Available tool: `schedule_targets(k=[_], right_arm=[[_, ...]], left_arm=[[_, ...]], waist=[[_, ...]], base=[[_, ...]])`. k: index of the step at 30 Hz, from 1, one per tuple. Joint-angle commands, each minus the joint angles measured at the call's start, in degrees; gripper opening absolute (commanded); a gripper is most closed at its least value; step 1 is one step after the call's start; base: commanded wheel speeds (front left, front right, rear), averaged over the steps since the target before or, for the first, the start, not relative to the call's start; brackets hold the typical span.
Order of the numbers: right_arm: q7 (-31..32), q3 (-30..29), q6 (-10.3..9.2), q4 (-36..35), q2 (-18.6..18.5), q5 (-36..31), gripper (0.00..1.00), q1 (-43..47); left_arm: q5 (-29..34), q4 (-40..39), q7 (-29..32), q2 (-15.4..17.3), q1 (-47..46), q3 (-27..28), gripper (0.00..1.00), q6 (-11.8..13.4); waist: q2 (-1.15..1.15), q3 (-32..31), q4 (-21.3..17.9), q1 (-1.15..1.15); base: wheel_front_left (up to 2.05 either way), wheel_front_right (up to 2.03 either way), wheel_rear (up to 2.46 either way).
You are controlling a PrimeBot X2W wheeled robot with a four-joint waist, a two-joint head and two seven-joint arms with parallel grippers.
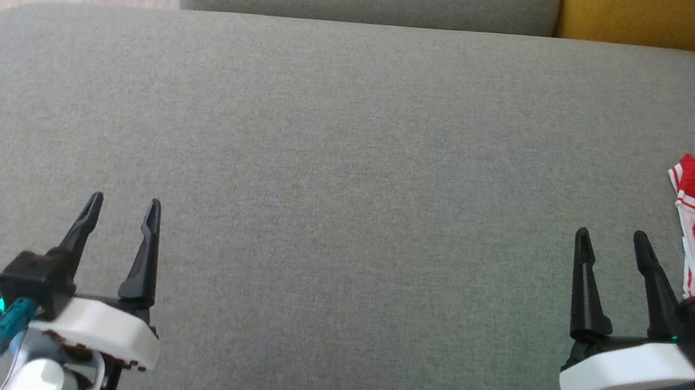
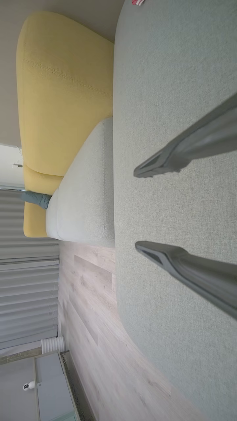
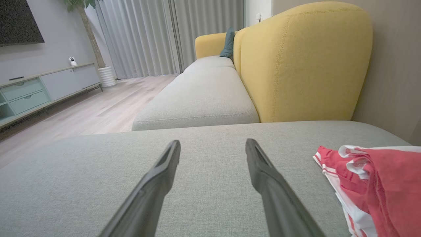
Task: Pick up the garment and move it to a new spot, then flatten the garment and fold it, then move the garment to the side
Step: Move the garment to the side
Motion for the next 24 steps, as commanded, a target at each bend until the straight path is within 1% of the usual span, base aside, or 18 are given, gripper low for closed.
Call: schedule_targets(k=[1,24], right_arm=[[0.11,1.45,-0.05,-2.3,-0.15,0.23,1.0,-1.49],[0.59,0.9,-0.05,-2.29,-0.02,0.49,1.0,-1.15]], left_arm=[[-0.29,-2.06,0.05,0.96,-1.21,1.71,1.0,0.35],[-0.11,-2.4,0.96,1.79,-1.59,0.48,1.0,1.5]], waist=[[0.0,-0.02,0.01,0.0],[0.0,-0.11,0.96,0.0]], base=[[0.0,0.0,0.0],[0.0,0.0,0.0]])
